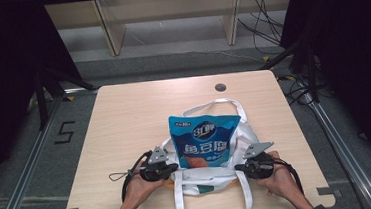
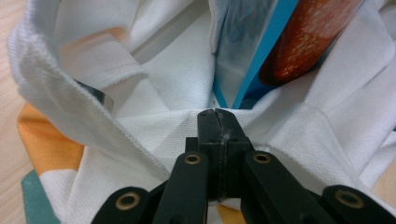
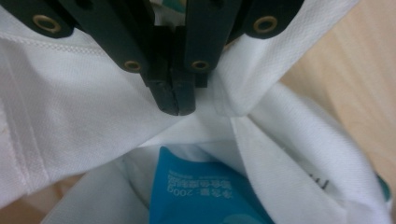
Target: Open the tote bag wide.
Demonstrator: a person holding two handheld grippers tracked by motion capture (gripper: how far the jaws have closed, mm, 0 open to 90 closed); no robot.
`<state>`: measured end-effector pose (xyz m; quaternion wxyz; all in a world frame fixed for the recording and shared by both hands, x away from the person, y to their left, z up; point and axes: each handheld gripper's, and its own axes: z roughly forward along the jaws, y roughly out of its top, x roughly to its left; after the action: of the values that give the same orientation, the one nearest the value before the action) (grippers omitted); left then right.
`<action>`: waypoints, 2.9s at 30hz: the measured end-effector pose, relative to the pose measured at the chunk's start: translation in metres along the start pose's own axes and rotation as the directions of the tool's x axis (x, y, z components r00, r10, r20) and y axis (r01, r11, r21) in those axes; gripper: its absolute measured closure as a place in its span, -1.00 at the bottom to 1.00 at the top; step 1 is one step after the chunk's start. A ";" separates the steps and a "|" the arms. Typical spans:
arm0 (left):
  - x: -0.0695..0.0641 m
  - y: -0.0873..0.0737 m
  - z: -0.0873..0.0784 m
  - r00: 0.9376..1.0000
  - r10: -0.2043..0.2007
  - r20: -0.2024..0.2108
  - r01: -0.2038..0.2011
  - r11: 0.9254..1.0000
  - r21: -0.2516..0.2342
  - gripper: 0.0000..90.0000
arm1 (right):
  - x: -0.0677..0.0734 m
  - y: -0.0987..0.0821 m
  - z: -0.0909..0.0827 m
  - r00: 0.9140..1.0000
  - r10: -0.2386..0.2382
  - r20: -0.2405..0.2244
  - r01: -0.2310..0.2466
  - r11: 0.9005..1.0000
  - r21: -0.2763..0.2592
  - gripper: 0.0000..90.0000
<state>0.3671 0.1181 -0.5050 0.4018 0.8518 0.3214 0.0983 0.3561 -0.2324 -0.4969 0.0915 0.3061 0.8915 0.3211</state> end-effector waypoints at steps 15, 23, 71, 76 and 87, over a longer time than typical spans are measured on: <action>0.035 0.023 0.028 0.996 -0.052 -0.069 0.050 0.998 -0.031 0.99 | -0.043 0.030 0.026 0.993 0.064 0.099 -0.060 0.998 -0.037 1.00; 0.055 0.036 0.040 0.993 -0.063 -0.099 0.059 0.997 -0.039 0.98 | -0.071 0.045 0.040 0.987 0.128 0.101 -0.122 0.991 -0.062 1.00; 0.061 0.030 -0.035 0.972 -0.200 -0.120 0.174 0.965 -0.198 -0.18 | -0.070 0.055 -0.030 0.968 0.203 0.149 -0.156 0.948 -0.278 0.04; 0.055 0.026 -0.038 0.977 -0.176 -0.119 0.152 0.970 -0.192 -0.22 | -0.068 0.053 -0.033 0.966 0.203 0.161 -0.152 0.946 -0.285 0.00; 0.043 0.020 -0.044 0.982 -0.151 -0.116 0.127 0.974 -0.187 -0.31 | -0.063 0.049 -0.034 0.965 0.214 0.149 -0.167 0.946 -0.278 -0.06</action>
<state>0.3907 0.1631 -0.4646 0.4607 0.7795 0.3956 0.1536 0.4175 -0.2580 -0.4415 0.1787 0.4035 0.7954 0.4155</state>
